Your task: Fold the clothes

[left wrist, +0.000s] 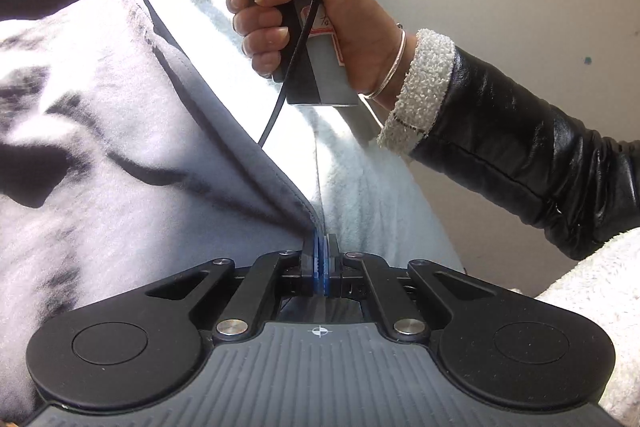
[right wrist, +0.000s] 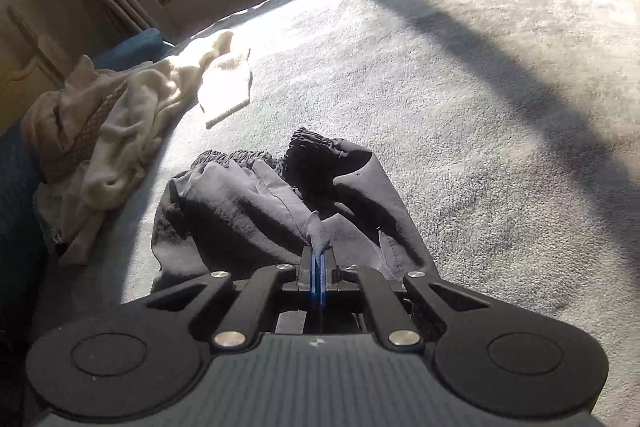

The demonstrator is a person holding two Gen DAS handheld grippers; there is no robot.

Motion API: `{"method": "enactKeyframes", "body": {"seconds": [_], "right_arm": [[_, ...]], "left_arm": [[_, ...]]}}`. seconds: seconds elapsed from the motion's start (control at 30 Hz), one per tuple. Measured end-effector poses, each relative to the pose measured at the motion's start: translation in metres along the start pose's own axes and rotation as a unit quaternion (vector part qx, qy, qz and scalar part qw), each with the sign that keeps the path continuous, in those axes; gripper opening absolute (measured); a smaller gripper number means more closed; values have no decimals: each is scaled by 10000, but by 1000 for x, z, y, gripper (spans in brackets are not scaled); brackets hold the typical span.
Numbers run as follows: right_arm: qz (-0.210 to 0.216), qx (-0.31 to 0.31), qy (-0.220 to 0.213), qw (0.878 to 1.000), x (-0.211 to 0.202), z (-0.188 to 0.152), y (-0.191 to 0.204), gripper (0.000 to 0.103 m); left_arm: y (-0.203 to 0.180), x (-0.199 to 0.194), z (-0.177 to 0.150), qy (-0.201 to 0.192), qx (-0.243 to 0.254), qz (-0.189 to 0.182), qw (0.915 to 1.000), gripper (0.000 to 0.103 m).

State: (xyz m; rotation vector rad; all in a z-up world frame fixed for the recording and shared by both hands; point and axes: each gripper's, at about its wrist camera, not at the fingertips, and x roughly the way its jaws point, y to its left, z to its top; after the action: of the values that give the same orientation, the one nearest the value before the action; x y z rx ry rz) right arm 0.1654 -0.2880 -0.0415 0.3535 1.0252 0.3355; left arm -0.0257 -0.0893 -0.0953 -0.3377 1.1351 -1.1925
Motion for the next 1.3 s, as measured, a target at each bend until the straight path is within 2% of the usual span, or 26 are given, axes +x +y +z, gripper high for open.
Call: {"method": "enactKeyframes", "body": {"seconds": [0.1, 0.2, 0.23, 0.3, 0.33, 0.47, 0.6, 0.67, 0.73, 0.77, 0.8, 0.97, 1.1, 1.3], "right_arm": [[109, 304, 216, 9992, 6, -3, -28, 4], [677, 538, 346, 9957, 5, 3, -39, 9], [860, 580, 340, 9940, 4, 7, -41, 13], [1031, 539, 204, 9930, 4, 15, -41, 35], [1032, 484, 135, 9934, 6, 19, -38, 37], [1054, 615, 182, 9924, 33, 35, -33, 37], [836, 488, 380, 9946, 66, 38, -26, 37], [830, 441, 492, 9944, 79, 35, -22, 37], [770, 259, 505, 9954, 82, 31, -17, 29], [718, 153, 498, 9961, 83, 28, -13, 13], [670, 37, 468, 9966, 81, 26, -10, 6], [365, -893, -45, 9953, 46, 17, 10, 2], [-150, -1737, -470, 9836, 19, 15, 21, 2], [-598, -2141, -850, 9713, 5, 20, 20, 2]], "left_arm": [[4, 18, -5, 231, -21, 57, 9997, 0], [7, 25, -15, 438, -17, 115, 9990, 0], [10, 27, -19, 499, -63, 103, 9987, 0], [15, 29, -26, 626, -167, 68, 9979, 0], [16, 29, -31, 669, -181, 82, 9976, 0], [19, 29, -36, 675, -193, 71, 9975, 0], [19, 31, -34, 651, -176, -61, 9977, 0], [15, 36, -37, 703, -159, -115, 9973, 0], [13, 41, -42, 765, -104, -169, 9969, 0], [13, 43, -44, 801, -64, -185, 9966, 0], [11, 46, -45, 828, -17, -199, 9964, 0], [15, 57, -27, 839, 103, -341, 9958, 0], [15, 69, -21, 830, 100, -449, 9955, 0], [21, 78, -16, 731, -8, -484, 9961, 0]]}}
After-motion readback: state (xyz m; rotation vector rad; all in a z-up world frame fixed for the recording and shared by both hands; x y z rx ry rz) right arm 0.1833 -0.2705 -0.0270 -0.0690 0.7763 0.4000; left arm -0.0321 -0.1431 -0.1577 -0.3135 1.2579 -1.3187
